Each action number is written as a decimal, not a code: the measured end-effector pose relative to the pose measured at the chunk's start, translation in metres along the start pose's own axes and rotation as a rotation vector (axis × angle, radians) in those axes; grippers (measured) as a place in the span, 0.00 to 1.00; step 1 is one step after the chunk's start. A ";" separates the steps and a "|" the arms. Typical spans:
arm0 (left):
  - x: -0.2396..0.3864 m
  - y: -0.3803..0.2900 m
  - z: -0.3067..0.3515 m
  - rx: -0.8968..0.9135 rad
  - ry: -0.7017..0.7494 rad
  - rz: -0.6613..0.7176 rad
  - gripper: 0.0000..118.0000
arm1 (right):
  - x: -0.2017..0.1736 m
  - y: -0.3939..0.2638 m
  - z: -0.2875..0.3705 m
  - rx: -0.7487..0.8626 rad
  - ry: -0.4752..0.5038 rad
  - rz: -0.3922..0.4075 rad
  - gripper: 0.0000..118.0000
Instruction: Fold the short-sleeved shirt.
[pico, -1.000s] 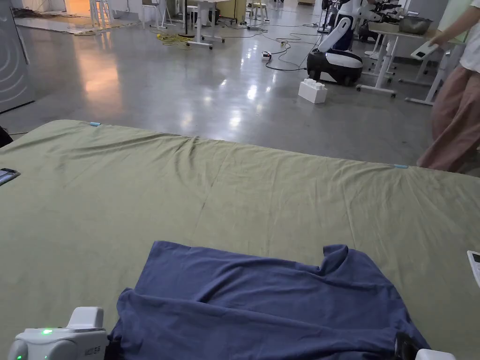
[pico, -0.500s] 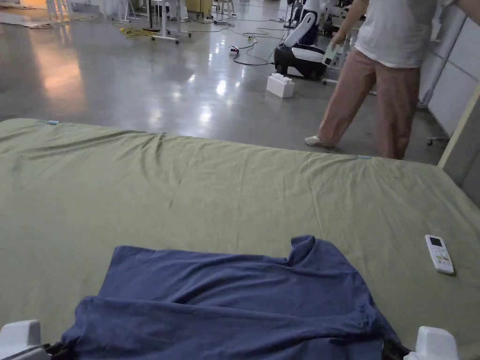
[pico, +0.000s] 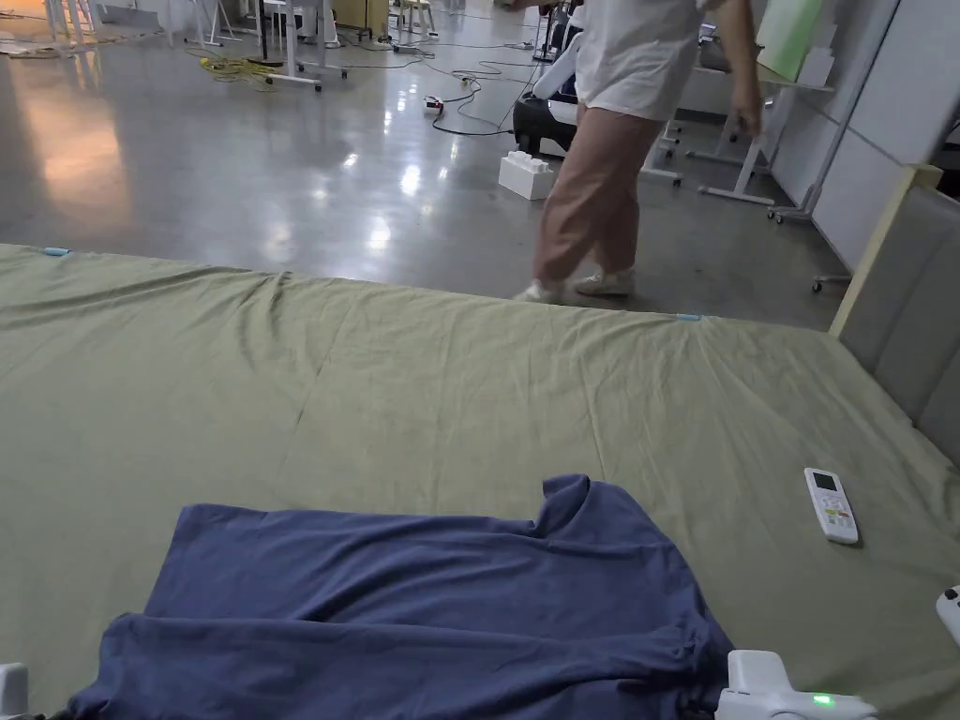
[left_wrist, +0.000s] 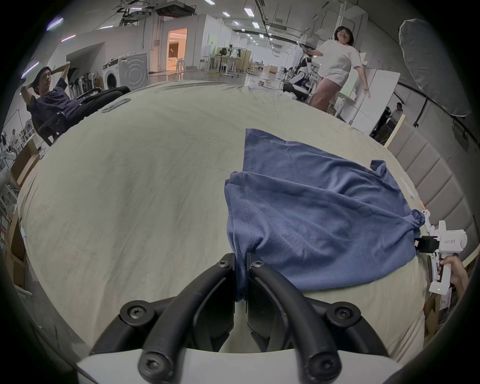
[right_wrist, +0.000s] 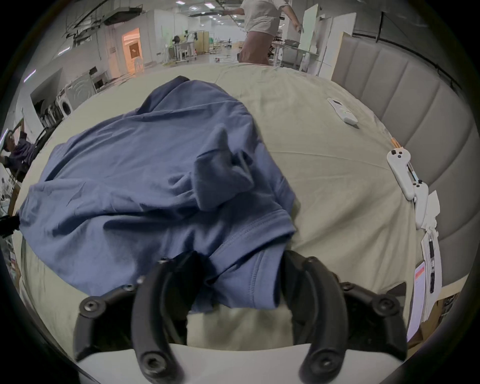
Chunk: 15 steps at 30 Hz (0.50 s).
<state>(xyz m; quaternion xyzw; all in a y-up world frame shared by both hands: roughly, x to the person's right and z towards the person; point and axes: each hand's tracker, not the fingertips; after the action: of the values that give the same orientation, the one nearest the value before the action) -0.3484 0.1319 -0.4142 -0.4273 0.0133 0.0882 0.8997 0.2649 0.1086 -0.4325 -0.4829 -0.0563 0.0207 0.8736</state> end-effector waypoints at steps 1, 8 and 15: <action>-0.001 -0.001 -0.002 -0.002 0.001 0.000 0.06 | -0.001 0.000 0.002 -0.003 0.013 -0.014 0.18; 0.000 0.000 0.005 0.030 -0.002 -0.005 0.06 | -0.017 -0.010 0.019 0.032 -0.046 0.052 0.06; 0.002 0.027 0.034 0.127 -0.058 -0.006 0.06 | -0.012 0.011 0.067 0.109 -0.073 0.057 0.05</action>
<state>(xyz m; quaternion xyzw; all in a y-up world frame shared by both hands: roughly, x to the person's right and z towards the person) -0.3531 0.1754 -0.4139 -0.3668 -0.0083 0.0967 0.9252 0.2448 0.1700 -0.4074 -0.4351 -0.0732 0.0661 0.8950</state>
